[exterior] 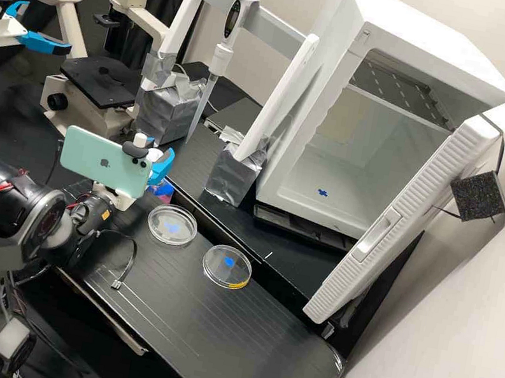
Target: Open the bottle
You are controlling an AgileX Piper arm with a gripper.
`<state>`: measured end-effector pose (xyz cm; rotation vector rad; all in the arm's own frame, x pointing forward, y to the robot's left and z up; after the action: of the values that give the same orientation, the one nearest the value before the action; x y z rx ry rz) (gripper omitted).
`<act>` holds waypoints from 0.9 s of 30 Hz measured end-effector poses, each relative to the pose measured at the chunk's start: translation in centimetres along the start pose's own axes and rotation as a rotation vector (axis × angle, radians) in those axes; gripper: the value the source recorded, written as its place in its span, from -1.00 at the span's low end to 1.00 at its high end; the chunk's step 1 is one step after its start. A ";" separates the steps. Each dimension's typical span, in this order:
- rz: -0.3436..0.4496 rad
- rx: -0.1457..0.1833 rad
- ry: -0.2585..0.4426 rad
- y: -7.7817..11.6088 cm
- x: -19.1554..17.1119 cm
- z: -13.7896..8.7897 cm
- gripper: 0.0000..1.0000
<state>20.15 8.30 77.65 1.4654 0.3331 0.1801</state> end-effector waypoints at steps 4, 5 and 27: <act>-0.025 0.006 -0.001 -0.6 -2.1 0.1 -1.00; -0.035 0.007 0.001 -0.8 -2.5 0.0 -1.00; -0.108 0.008 -0.038 -2.3 -3.5 0.9 1.00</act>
<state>16.93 6.11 75.82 1.4527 0.3815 0.0639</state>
